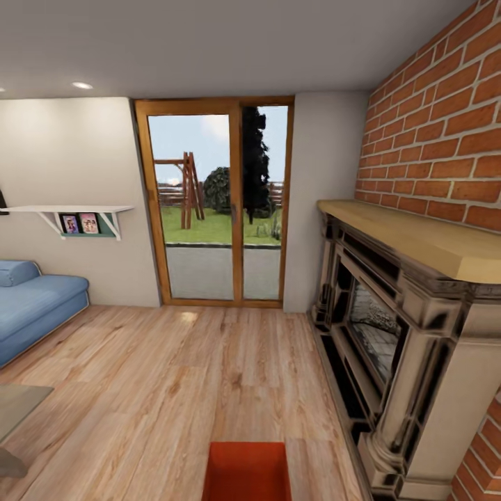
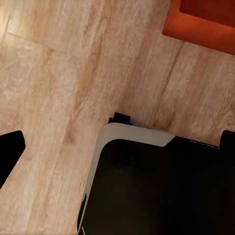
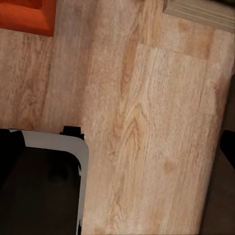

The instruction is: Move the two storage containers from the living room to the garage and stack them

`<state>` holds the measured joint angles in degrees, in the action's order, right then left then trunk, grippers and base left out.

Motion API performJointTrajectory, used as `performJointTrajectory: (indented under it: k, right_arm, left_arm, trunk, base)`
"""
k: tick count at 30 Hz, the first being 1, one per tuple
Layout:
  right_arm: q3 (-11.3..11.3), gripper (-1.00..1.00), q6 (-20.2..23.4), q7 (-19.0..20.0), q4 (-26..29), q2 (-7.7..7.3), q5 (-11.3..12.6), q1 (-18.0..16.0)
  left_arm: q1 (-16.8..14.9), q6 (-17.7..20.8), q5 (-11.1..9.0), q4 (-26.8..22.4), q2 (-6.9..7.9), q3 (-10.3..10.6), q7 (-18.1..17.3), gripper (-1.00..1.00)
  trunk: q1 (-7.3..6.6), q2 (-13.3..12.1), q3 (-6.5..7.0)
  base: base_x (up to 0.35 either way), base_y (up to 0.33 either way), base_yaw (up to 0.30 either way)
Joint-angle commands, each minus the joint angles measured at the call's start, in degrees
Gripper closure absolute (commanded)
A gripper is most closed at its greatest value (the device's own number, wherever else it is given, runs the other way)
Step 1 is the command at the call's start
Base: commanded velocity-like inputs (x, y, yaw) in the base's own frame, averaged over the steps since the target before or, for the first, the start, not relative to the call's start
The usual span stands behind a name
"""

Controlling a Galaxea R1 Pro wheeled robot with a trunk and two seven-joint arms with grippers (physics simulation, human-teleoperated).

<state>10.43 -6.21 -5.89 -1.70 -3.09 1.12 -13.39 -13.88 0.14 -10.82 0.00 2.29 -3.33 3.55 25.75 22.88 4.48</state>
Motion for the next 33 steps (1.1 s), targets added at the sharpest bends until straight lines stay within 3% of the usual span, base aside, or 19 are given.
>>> performJointTrajectory:
  k: [1, 19, 33]
  right_arm:
    - [0.38, -1.00, -0.29, -0.17, -0.18, 0.02, 0.11, -0.06]
    - [0.38, -1.00, -0.29, -0.17, -0.15, 0.02, 0.12, -0.06]
    - [0.37, -1.00, -0.29, -0.17, -0.18, 0.02, 0.20, -0.06]
  left_arm:
    - [-0.01, 0.00, -0.16, 0.00, 0.00, -0.31, 0.05, -1.00]
    - [-0.01, -0.02, -0.16, 0.00, 0.00, -0.30, 0.05, -1.00]
    - [-0.01, -0.01, -0.16, 0.00, 0.00, -0.31, 0.05, -1.00]
  trunk:
    - [0.03, 0.04, -0.02]
    - [0.03, 0.04, -0.02]
    - [0.03, 0.04, -0.02]
  base:
    - [0.053, 0.208, 0.000]
    - [0.007, 0.102, 0.000]
    - [0.000, 0.013, -0.060]
